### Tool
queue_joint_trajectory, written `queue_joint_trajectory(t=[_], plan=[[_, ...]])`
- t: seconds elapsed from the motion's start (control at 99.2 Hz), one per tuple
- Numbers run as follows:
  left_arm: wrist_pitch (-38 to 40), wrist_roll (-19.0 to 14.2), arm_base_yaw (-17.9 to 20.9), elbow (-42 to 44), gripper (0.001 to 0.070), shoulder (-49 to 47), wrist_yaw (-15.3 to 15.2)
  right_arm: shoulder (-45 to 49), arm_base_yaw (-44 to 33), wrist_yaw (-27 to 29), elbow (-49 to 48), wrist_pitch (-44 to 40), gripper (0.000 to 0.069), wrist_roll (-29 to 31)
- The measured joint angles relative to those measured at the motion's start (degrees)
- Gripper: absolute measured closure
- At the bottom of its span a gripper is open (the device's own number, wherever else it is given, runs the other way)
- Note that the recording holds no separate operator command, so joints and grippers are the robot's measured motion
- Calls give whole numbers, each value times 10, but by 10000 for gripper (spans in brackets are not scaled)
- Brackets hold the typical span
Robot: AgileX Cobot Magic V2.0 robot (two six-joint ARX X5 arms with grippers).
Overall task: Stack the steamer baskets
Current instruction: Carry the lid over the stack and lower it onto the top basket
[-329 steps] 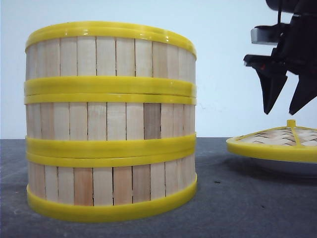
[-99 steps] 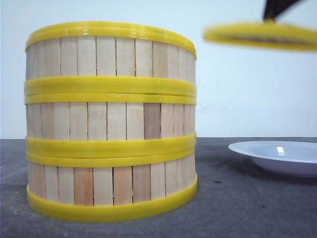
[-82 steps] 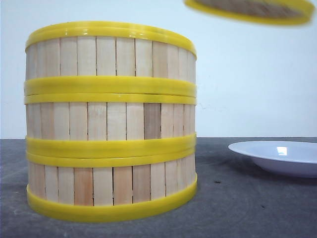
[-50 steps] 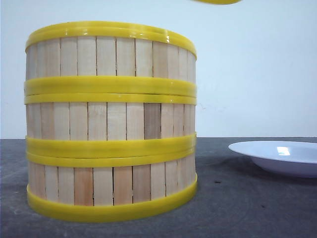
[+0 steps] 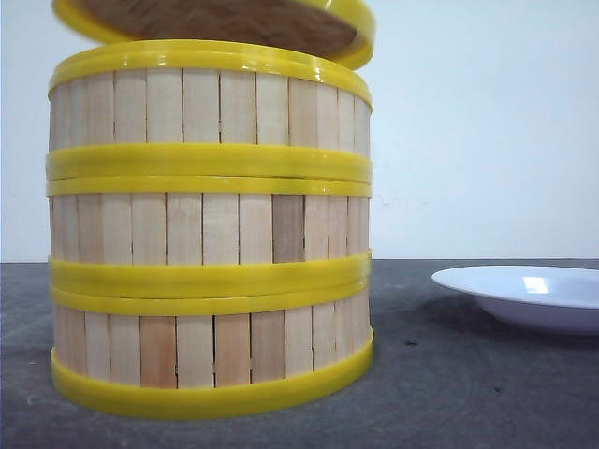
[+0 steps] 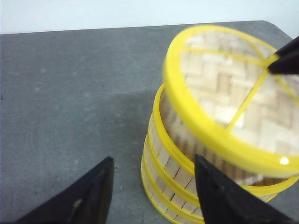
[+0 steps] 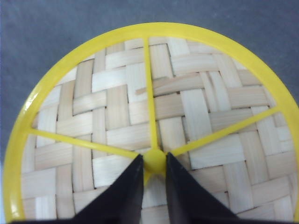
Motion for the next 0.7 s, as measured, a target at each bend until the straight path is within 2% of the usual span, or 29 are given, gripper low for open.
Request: queue_joint_trajectory(t=[0.696], plan=[[-2,0,0,0,383,0,0,44,6,7,1,-22,638,-22]])
